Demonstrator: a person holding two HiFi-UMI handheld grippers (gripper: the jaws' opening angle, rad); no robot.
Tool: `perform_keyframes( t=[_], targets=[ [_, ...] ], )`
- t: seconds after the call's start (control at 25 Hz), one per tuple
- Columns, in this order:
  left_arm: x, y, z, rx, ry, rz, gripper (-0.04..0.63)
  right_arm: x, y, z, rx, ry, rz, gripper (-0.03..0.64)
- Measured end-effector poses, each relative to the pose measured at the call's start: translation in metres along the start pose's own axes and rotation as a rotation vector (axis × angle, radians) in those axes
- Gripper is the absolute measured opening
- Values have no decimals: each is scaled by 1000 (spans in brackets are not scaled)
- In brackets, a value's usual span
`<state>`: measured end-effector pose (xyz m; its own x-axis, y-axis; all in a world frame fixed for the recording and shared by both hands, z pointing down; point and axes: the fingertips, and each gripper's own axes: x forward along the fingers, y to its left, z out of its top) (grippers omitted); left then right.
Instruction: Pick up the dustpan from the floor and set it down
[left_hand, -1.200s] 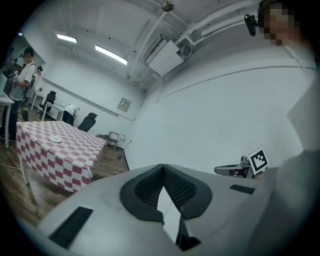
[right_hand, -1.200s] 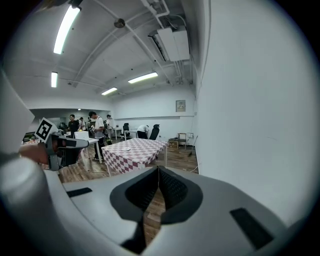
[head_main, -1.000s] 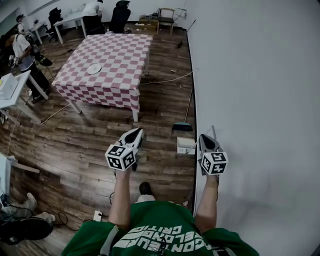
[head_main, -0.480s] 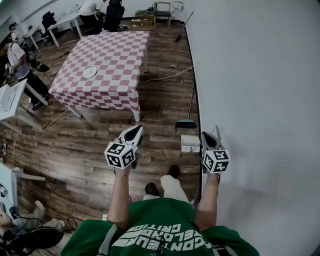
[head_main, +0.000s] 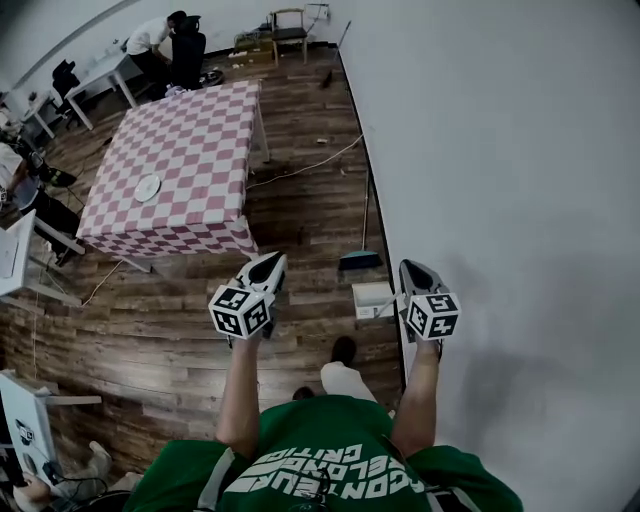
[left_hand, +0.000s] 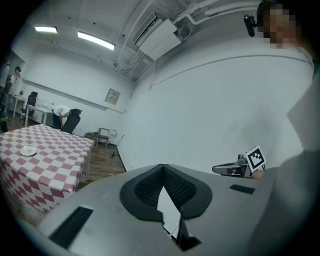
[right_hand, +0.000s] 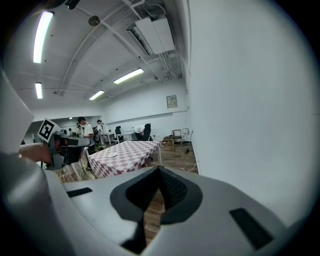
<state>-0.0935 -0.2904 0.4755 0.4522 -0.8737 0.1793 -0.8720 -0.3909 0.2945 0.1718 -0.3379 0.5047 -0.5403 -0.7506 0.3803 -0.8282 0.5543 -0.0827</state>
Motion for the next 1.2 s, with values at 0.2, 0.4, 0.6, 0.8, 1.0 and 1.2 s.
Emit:
perform_keyframes(
  t=[0.2, 0.4, 0.6, 0.8, 1.0, 1.2],
  targets=[
    [55, -12, 10, 13, 25, -60, 3, 13, -37, 8, 18, 5, -22, 8],
    [93, -24, 3, 15, 64, -98, 3, 18, -60, -2, 4, 49, -35, 8],
    [125, -33, -4, 11, 87, -119, 3, 17, -95, -12, 29, 81, -61, 8],
    [157, -50, -16, 9, 118, -156, 3, 17, -130, -39, 65, 151, -121, 9],
    [181, -63, -28, 8, 139, -185, 3, 24, -154, -71, 103, 213, -146, 9],
    [196, -73, -39, 11, 163, -205, 3, 36, -168, -103, 119, 295, -144, 11]
  ],
)
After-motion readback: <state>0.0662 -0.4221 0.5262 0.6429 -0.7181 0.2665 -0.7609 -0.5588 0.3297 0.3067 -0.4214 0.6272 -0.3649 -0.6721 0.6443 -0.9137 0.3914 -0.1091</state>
